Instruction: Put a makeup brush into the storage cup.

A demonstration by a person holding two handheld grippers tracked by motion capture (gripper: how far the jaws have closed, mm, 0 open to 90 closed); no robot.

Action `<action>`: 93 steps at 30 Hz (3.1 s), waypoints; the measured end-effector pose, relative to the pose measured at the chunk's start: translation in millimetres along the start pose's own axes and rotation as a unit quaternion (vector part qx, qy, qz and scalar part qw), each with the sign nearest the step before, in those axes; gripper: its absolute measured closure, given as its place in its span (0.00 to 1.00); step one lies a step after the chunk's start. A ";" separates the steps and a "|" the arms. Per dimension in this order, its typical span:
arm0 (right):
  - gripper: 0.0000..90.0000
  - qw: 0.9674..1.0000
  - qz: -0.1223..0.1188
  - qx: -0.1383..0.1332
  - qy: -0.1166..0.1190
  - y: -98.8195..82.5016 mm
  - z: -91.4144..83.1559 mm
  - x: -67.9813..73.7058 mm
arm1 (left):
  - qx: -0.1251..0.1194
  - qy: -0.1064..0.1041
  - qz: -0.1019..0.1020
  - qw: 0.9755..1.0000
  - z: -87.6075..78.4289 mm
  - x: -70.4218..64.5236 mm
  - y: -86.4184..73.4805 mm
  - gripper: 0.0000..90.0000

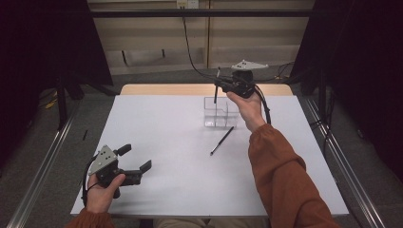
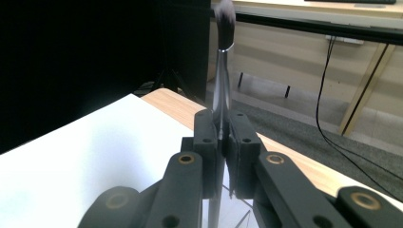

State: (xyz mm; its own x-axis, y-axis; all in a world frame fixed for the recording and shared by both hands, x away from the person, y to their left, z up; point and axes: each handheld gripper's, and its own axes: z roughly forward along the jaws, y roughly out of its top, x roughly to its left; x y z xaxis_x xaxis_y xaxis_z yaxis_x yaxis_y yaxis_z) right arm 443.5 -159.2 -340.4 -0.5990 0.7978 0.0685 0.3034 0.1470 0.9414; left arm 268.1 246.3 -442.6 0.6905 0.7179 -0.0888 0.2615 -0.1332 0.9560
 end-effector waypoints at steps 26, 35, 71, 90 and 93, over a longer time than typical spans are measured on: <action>0.93 1.000 0.002 0.027 0.010 -19.4 11.6 1.6 | 0.003 0.000 0.002 1.000 -0.1 0.5 -0.1 0.03; 0.93 1.000 0.007 0.029 0.009 -25.6 16.8 1.7 | 0.004 0.000 0.002 1.000 -0.3 1.3 -0.2 0.03; 0.88 0.998 0.035 0.044 0.019 -52.1 26.0 -3.1 | 0.003 0.000 0.000 1.000 0.3 2.3 -0.5 0.03; 0.33 0.999 0.033 0.014 0.000 -60.5 10.0 -3.5 | 0.005 0.000 0.006 1.000 0.7 0.7 -0.3 0.03; 0.25 1.000 0.029 0.009 0.004 -60.5 7.1 -2.5 | 0.006 0.001 0.006 1.000 1.0 0.4 -0.3 0.03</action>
State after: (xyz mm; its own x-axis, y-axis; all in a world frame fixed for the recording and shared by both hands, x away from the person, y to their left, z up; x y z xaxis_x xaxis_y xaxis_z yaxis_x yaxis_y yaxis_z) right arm 431.9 -165.9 -399.9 -0.5854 0.8008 0.1263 0.3520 0.1107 0.9294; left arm 269.0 246.0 -443.2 0.6926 0.7172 -0.0768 0.2612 -0.1501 0.9536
